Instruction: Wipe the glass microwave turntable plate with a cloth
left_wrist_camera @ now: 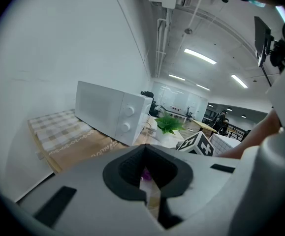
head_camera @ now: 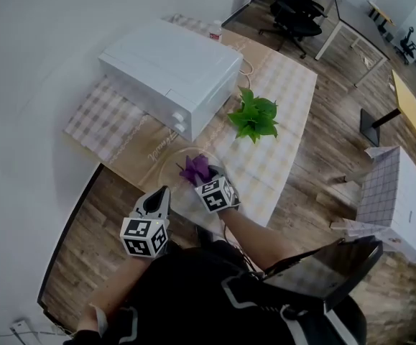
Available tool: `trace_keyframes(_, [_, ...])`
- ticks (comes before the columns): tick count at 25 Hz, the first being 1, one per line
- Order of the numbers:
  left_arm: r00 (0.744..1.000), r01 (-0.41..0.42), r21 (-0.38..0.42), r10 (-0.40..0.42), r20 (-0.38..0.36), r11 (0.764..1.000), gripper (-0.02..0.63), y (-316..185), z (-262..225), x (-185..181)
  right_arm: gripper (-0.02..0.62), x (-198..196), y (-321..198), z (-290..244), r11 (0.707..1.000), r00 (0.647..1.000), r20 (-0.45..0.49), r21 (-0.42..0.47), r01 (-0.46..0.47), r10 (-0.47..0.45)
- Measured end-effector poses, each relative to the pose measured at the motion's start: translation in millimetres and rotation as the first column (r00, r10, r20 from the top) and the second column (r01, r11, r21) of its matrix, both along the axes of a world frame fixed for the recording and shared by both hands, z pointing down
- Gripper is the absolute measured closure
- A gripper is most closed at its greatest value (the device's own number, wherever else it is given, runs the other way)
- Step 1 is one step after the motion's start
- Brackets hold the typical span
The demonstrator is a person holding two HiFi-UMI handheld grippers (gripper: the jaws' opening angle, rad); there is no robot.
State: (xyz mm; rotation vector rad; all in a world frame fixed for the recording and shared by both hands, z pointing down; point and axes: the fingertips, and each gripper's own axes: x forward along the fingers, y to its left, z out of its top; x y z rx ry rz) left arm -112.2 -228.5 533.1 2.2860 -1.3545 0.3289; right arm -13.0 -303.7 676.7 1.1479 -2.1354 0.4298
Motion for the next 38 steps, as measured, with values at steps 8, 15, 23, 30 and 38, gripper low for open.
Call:
trace_keyframes(8, [0.999, -0.032, 0.007, 0.032, 0.001, 0.999, 0.603, -0.9, -2.0, 8.2, 0.451, 36.8, -3.1, -0.4, 0.996, 0.996, -0.024, 0.011, -0.09, 0.09])
trace_keyframes(15, [0.998, -0.06, 0.01, 0.06, -0.016, 0.998, 0.603, -1.3, -4.7, 16.5, 0.451, 66.6, -2.0, -1.1, 0.989, 0.988, -0.054, 0.024, -0.145, 0.147])
trace_keyframes(23, [0.996, -0.089, 0.015, 0.089, -0.027, 0.996, 0.603, 0.8, -4.2, 22.7, 0.453, 91.2, 1.5, -9.0, 0.972, 0.97, -0.066, 0.026, -0.233, 0.234])
trace_keyframes(30, [0.998, -0.059, 0.02, 0.059, -0.036, 0.998, 0.603, 2.1, -3.9, 11.5, 0.453, 48.7, 4.9, -35.4, 0.988, 0.99, -0.008, 0.062, -0.141, 0.141])
trace_keyframes(38, [0.999, 0.031, 0.018, -0.03, -0.025, 0.999, 0.603, 10.1, -3.0, -21.0, 0.451, -51.7, 26.5, -44.6, 0.995, 0.995, 0.06, 0.058, 0.078, -0.081])
